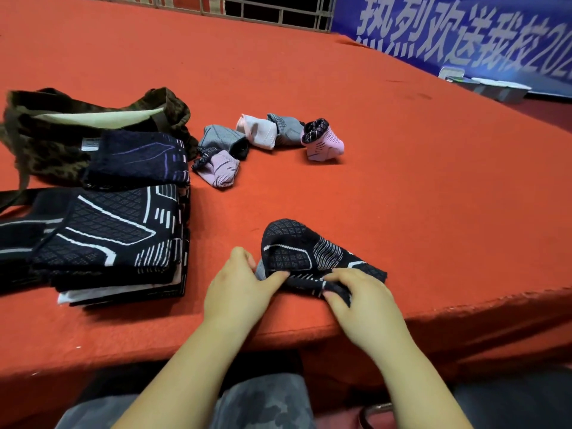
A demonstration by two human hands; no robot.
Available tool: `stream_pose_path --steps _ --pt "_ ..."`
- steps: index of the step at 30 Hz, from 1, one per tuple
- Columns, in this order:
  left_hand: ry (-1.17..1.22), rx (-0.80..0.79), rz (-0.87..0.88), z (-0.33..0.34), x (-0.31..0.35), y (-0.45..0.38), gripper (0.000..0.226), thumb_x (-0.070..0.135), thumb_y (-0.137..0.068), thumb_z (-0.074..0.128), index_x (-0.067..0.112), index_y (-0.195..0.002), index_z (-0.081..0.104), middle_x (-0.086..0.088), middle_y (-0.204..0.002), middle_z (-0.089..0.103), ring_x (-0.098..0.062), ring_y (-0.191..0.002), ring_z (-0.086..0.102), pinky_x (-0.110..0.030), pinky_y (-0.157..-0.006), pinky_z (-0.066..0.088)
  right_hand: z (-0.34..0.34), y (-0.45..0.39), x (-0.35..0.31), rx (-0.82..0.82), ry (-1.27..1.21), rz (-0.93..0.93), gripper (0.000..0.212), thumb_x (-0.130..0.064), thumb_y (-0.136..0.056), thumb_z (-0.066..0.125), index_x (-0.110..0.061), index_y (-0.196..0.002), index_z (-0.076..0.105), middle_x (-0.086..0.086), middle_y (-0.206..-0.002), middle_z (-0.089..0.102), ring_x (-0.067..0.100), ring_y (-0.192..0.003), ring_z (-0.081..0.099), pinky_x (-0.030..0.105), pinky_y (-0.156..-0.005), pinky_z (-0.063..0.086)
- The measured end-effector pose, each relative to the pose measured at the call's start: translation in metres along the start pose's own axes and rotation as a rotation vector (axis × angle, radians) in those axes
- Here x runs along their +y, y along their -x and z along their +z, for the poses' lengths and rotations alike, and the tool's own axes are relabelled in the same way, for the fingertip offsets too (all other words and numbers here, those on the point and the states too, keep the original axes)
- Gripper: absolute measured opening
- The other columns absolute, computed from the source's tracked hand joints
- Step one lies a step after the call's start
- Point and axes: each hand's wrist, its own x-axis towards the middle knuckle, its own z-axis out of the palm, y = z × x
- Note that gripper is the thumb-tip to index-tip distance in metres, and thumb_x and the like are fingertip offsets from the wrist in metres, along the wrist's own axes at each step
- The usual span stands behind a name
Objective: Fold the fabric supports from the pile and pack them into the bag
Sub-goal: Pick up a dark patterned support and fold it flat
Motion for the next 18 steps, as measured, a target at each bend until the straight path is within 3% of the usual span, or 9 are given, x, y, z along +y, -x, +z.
stream_pose_path --steps 3,5,8,13,16,18 --pt "0.058 0.029 0.042 -0.003 0.0 0.003 0.044 0.047 -0.073 0.073 0.022 -0.072 0.038 0.003 -0.072 0.06 -0.024 -0.075 0.056 -0.032 -0.064 0.037 -0.008 -0.002 -0.002 0.077 0.001 0.108 0.012 -0.032 -0.088 0.06 -0.025 -0.095 0.067 -0.005 -0.094 0.067 0.02 -0.094 0.059 0.028 -0.071 0.035" --pt "0.173 0.033 0.039 -0.002 -0.003 0.002 0.031 0.034 -0.074 0.077 0.021 -0.071 0.048 0.006 -0.065 0.059 -0.016 -0.067 0.057 -0.031 -0.064 0.043 -0.013 -0.002 -0.001 0.109 -0.011 0.152 0.013 -0.035 -0.088 0.06 -0.024 -0.091 0.066 -0.003 -0.085 0.067 0.024 -0.089 0.06 0.029 -0.065 0.033" --pt "0.339 0.01 -0.005 -0.002 -0.009 -0.004 0.018 0.019 -0.076 0.076 0.021 -0.07 0.06 0.004 -0.064 0.063 -0.016 -0.063 0.062 -0.035 -0.069 0.052 -0.02 -0.001 0.002 0.096 -0.036 0.188 0.012 -0.036 -0.086 0.064 -0.025 -0.085 0.065 -0.008 -0.069 0.058 0.025 -0.084 0.059 0.03 -0.062 0.032" --pt "0.797 -0.063 -0.1 -0.009 -0.004 -0.007 0.01 0.001 -0.09 0.058 0.008 -0.088 0.065 -0.006 -0.074 0.069 -0.01 -0.065 0.065 -0.013 -0.059 0.05 -0.026 0.003 0.018 0.039 0.084 0.237 0.023 -0.037 -0.086 0.063 -0.021 -0.104 0.065 -0.002 -0.104 0.065 0.023 -0.103 0.056 0.032 -0.082 0.039" --pt "0.892 -0.073 -0.064 -0.014 0.001 -0.003 0.014 0.002 -0.094 0.051 0.005 -0.096 0.065 -0.002 -0.072 0.068 0.0 -0.056 0.063 -0.009 -0.054 0.047 -0.033 0.008 0.021 0.106 0.01 0.247 0.011 -0.033 -0.088 0.061 -0.023 -0.094 0.061 0.0 -0.092 0.066 0.027 -0.095 0.059 0.033 -0.076 0.04" --pt "0.904 -0.054 -0.05 -0.019 0.003 -0.002 0.018 0.005 -0.096 0.047 0.002 -0.099 0.065 0.001 -0.066 0.065 -0.003 -0.055 0.059 -0.014 -0.057 0.047 -0.041 0.01 0.019 0.204 -0.091 0.23 0.008 -0.03 -0.088 0.062 -0.024 -0.085 0.057 -0.002 -0.078 0.063 0.026 -0.084 0.06 0.031 -0.067 0.038"
